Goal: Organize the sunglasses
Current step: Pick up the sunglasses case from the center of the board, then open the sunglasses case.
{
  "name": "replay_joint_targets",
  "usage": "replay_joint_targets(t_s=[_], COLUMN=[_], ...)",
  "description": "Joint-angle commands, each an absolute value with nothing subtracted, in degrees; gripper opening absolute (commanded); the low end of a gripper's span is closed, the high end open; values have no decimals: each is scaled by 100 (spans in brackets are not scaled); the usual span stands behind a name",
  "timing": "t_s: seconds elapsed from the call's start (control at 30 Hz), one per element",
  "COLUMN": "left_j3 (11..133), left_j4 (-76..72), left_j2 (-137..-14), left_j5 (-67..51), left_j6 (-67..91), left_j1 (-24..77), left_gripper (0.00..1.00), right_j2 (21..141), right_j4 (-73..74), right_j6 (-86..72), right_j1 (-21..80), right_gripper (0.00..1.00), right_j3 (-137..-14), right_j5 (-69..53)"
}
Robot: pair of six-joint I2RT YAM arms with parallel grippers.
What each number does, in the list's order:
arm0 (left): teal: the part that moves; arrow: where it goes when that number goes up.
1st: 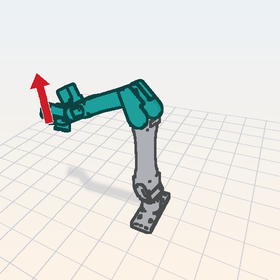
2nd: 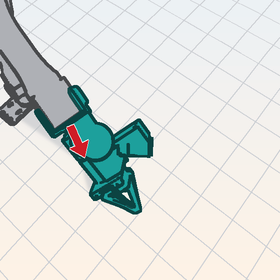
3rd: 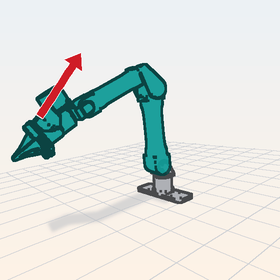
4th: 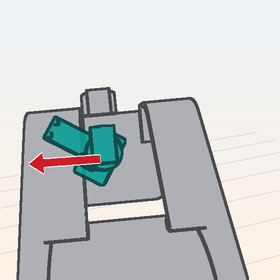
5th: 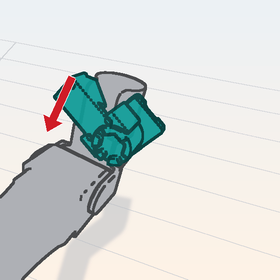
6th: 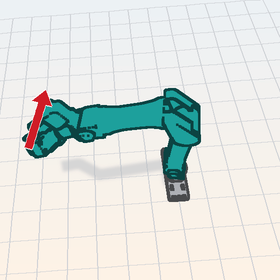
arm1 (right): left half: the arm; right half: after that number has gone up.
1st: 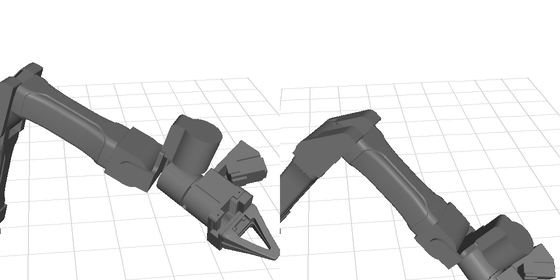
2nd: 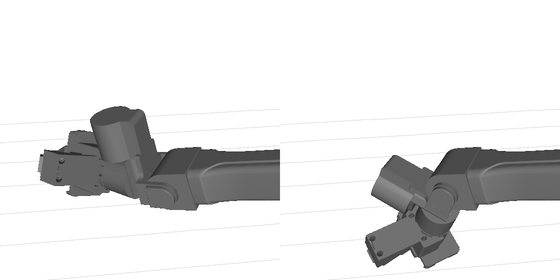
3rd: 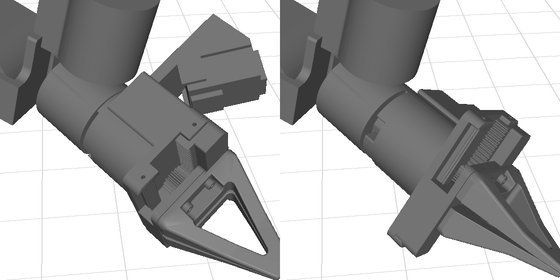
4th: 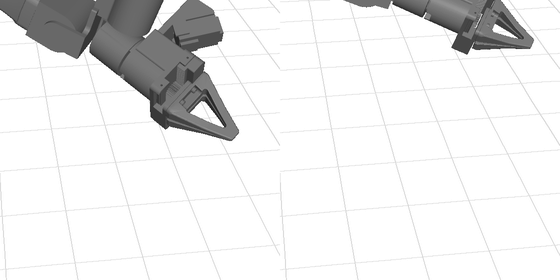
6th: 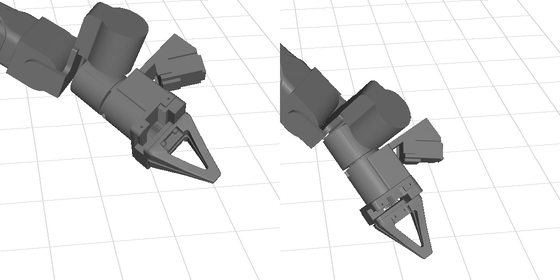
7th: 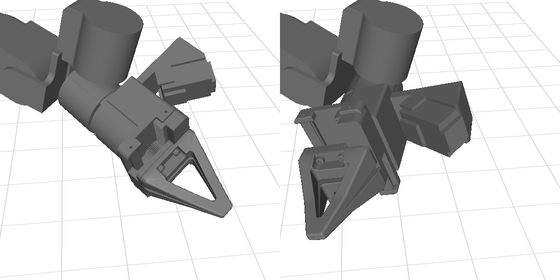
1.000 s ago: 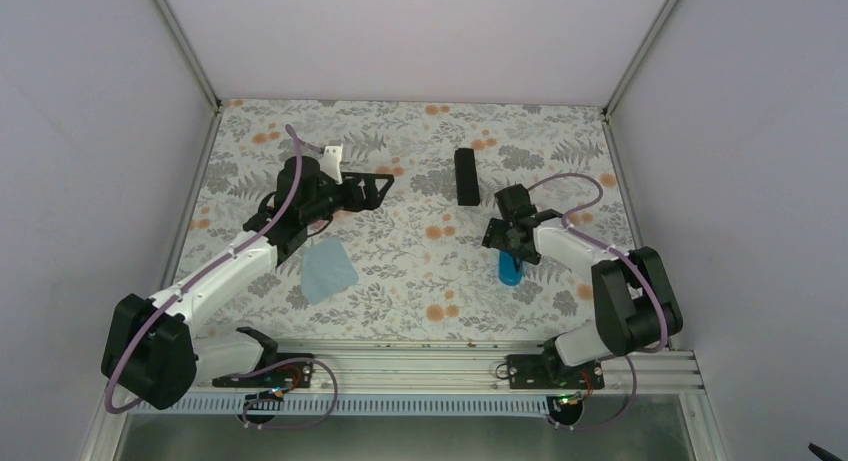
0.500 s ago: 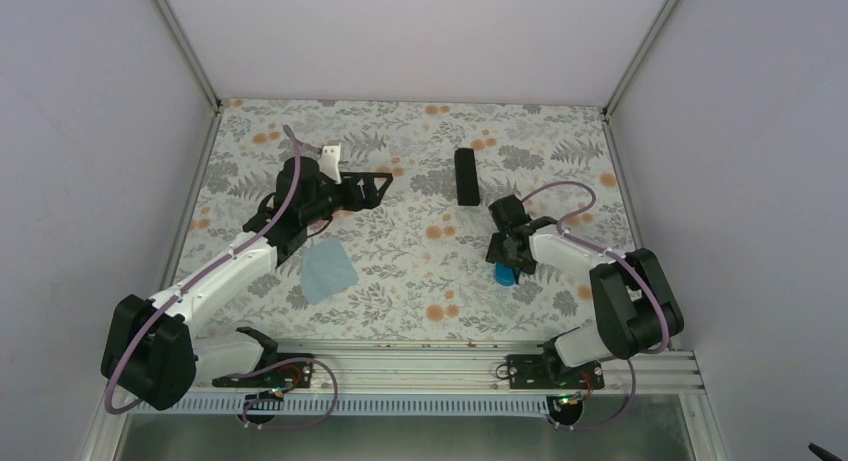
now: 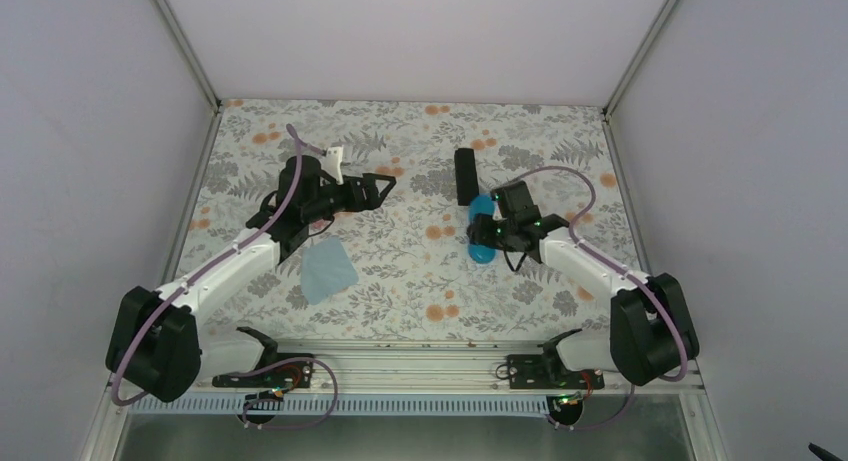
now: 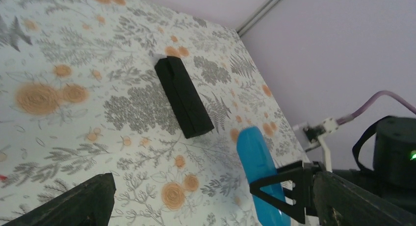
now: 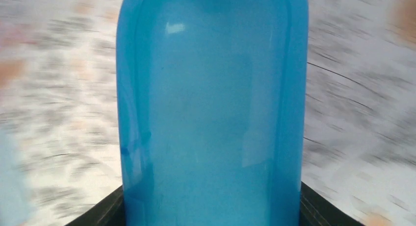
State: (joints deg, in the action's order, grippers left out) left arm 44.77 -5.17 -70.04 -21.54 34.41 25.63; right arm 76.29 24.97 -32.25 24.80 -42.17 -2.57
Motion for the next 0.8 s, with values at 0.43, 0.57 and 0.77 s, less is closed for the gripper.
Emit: replay_joint_targets(t_s=[0.43, 0.57, 0.77], left_j3=[4400, 4330, 4292], left_j4=[-3468, -4382, -4749], left_j2=[-7429, -7506, -7490], left_j5=[-5396, -5706, -5766], left_j6=[5486, 5950, 6047], left_j1=[2316, 2333, 2401], left_gripper=[99, 96, 85], right_j2=[7607, 7681, 7782], right_j4=[-1350, -1543, -1893], right_j6=[-3875, -3973, -4167], right_j1=[2799, 2986, 3186], right_gripper=[59, 59, 60], right_j3=[-5535, -5681, -5699], right_j5=[-5703, -5867, -6019])
